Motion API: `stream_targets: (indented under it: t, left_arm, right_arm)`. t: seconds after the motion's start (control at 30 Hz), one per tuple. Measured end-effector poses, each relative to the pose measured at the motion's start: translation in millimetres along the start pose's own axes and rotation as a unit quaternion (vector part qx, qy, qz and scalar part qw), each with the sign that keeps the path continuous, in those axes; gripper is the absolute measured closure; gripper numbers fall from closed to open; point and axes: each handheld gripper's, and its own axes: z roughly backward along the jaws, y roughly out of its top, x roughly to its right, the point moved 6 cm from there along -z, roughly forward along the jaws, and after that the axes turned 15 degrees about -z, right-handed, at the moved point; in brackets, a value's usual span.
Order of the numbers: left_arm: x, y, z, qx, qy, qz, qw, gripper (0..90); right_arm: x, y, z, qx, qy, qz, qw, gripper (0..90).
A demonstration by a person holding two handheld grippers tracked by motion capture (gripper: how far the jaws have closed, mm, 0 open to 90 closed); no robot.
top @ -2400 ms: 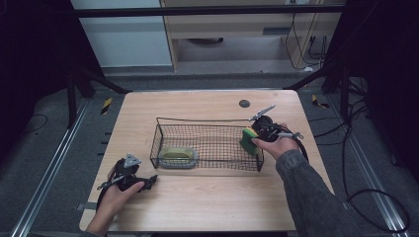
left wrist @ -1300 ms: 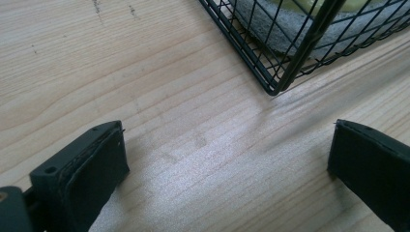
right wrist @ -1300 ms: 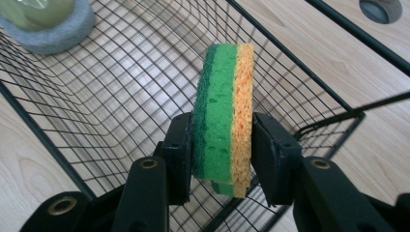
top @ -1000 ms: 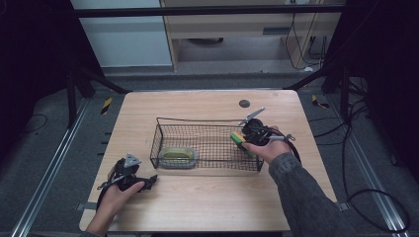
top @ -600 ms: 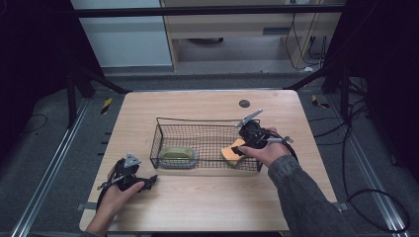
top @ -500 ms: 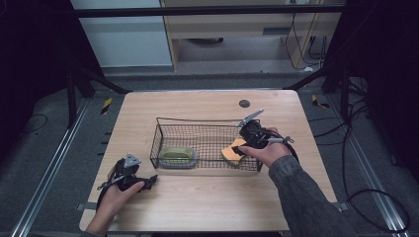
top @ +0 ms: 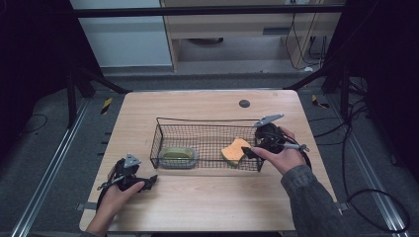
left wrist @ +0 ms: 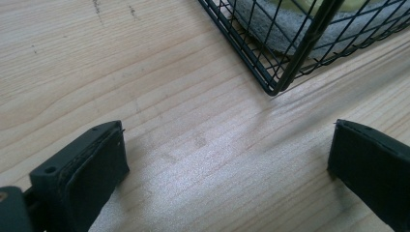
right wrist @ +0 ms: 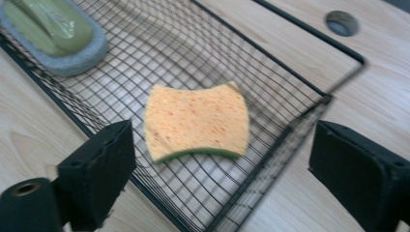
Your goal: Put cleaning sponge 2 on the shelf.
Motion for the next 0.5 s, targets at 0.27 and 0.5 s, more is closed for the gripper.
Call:
stream_targets:
  t: [0.27, 0.5]
  left_arm:
    - [-0.1, -0.1, -0.3, 0.003, -0.001, -0.001, 1.0000, 0.0]
    - [-0.2, -0.1, -0.4, 0.004, -0.001, -0.002, 1.0000, 0.0]
  right_arm:
    - [25.0, -24.3, 28.4, 0.048, -0.020, -0.030, 0.9982, 6.9]
    - [49.1, -53.6, 42.8, 0.073, -0.041, -0.064, 0.9944, 11.3]
